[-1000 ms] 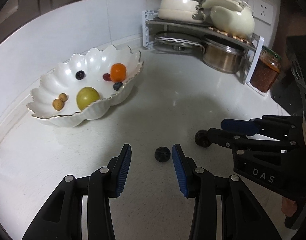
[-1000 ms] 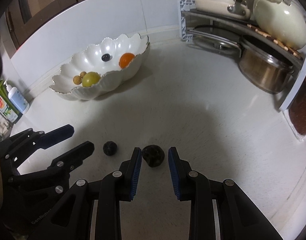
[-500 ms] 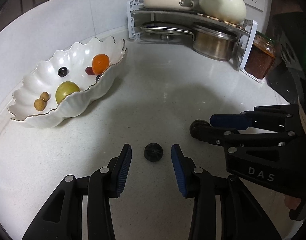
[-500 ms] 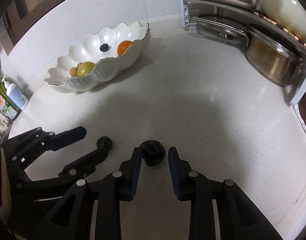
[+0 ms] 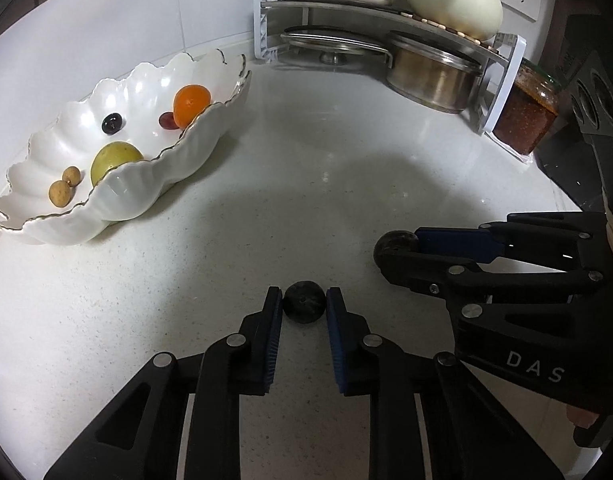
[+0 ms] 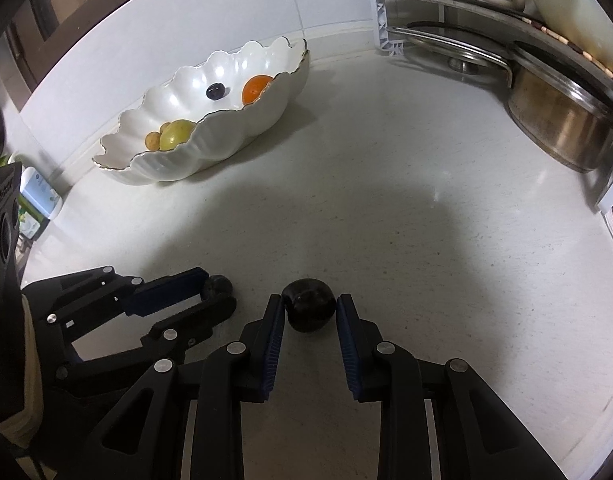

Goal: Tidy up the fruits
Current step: 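Grasp one dark plum with the left tool while the right tool grasps the other, then lift and carry both dark plums over the white bowl with both tools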

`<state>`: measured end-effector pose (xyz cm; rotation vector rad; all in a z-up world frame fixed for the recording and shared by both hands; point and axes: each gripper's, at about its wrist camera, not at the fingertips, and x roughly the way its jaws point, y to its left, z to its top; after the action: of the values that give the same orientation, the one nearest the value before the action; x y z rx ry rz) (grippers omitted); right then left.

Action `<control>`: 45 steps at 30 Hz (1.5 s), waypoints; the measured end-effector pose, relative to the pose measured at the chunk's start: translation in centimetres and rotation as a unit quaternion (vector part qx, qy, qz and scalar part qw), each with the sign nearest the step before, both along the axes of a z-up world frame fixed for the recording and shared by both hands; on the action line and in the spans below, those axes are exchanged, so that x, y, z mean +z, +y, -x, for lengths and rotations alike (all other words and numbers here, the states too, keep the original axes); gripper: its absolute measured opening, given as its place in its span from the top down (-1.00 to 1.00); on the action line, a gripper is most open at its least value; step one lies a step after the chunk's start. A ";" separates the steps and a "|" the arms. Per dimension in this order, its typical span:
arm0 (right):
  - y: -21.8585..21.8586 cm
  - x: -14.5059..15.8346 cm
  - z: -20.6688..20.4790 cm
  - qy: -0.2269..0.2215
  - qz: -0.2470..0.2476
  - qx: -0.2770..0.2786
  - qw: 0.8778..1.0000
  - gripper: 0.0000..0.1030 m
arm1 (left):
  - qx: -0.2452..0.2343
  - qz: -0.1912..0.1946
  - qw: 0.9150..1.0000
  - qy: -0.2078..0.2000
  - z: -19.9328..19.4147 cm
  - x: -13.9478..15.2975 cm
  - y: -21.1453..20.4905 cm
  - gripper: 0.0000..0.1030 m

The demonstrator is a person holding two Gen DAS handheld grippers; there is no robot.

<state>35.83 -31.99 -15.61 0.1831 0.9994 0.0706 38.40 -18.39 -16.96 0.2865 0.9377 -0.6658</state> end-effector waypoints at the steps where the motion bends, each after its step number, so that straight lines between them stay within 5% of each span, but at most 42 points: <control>1: 0.0 0.0 0.0 0.000 0.000 0.000 1.000 0.46 | 0.001 0.000 1.000 -0.002 0.0 0.0 0.1 0.56; 22: 1.4 2.2 1.7 -0.026 0.012 -0.003 1.000 0.48 | 0.063 0.031 0.997 -0.014 0.6 3.7 3.9 0.56; 45: 5.5 9.0 3.1 -0.111 0.034 0.006 0.993 0.48 | 0.113 0.072 0.988 -0.075 2.3 9.5 9.2 0.56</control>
<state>32.73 -26.44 -6.66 0.1042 0.7796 0.0660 36.12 -9.22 -7.45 0.0984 0.7613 -0.4929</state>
